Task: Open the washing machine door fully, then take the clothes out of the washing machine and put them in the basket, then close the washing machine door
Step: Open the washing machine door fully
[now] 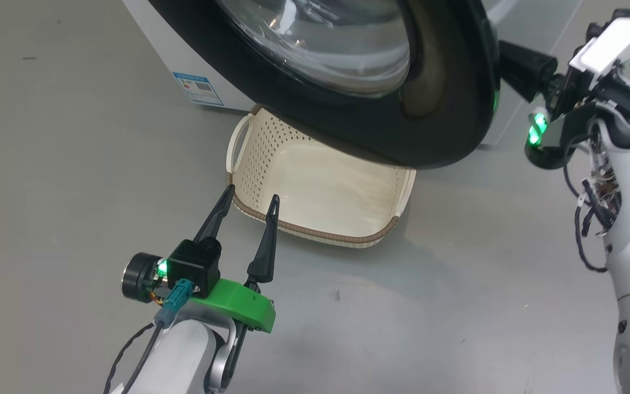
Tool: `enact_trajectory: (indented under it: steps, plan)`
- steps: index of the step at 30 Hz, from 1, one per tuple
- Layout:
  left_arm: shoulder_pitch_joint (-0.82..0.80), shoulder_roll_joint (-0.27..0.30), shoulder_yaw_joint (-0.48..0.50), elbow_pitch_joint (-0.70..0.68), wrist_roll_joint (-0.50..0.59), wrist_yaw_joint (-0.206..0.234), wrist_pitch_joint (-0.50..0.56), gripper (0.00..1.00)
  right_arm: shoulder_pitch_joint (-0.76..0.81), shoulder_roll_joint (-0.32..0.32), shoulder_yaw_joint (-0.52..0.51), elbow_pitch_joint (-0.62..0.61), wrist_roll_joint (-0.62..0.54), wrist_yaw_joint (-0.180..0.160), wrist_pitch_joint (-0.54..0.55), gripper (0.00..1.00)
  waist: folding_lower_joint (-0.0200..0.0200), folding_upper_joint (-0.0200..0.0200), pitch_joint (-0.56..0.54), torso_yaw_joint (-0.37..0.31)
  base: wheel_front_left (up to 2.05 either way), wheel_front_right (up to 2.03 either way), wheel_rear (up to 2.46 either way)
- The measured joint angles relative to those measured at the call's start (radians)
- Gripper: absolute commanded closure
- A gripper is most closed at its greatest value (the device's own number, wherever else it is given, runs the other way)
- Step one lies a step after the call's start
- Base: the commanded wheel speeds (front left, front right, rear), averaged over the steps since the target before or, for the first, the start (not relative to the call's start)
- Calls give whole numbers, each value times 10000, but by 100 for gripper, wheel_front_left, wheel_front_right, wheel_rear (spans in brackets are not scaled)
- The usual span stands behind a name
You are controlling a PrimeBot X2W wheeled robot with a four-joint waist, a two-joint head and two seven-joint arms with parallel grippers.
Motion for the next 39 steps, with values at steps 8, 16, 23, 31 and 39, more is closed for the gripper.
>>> enact_trajectory:
  steps: [8,16,23,31,39]
  plan:
    - [314,6,178,159,13,0,0,0,689,376,125,19,173,165,148,100,0,0,-461,15,0,0,0]
    - [607,10,222,347,25,0,0,0,1473,594,405,-6,334,309,353,100,0,0,-951,37,0,0,0]
    - [787,12,251,487,111,0,0,0,2050,742,631,-92,368,387,395,100,0,0,-1328,124,0,0,0]
    - [945,17,247,627,171,0,0,0,2813,828,930,-232,495,426,384,100,0,0,-1761,312,0,0,0]
    - [1205,23,251,744,169,0,0,0,3359,865,1235,-516,583,433,59,100,0,0,-2114,624,0,0,0]
